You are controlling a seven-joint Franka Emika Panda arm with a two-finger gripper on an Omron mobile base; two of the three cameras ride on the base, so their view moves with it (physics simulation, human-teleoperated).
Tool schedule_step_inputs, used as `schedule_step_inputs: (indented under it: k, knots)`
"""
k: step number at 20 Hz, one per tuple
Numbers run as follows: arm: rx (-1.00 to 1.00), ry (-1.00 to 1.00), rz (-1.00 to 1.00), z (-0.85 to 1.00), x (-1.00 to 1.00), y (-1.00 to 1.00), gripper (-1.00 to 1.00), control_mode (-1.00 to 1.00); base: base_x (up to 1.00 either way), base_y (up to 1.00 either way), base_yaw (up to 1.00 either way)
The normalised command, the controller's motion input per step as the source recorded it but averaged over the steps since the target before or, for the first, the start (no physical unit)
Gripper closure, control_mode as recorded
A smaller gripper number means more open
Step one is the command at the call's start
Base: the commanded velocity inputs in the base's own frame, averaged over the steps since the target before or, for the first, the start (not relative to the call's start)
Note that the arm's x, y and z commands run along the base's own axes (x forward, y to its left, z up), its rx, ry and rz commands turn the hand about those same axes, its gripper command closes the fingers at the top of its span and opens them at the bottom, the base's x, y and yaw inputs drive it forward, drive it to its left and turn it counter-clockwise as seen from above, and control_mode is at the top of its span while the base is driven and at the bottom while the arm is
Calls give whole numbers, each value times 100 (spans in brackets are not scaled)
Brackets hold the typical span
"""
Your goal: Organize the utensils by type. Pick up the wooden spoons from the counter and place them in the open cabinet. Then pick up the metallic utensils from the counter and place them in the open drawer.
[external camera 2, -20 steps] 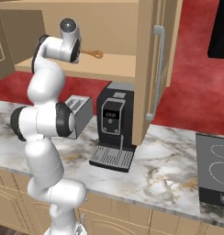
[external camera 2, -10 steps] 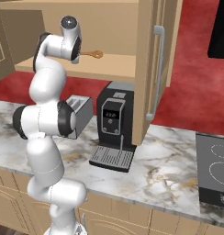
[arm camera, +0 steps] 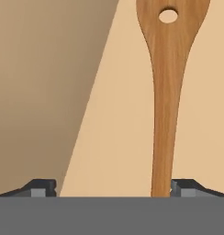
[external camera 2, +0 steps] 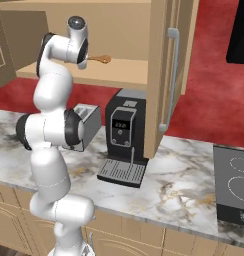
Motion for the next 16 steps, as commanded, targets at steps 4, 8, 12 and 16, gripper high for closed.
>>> schedule_step_inputs:
  k: [4, 8, 12, 16]
  knots:
    - [-24, -2, 46, -13, 0, -2, -100, -100, 0, 0, 0]
    - [-33, -8, 50, -13, 0, 0, -100, -100, 0, 0, 0]
    - [-42, -14, 37, -3, -5, 0, -100, -100, 0, 0, 0]
    - [-45, -20, 21, -1, -7, 0, -100, -100, 0, 0, 0]
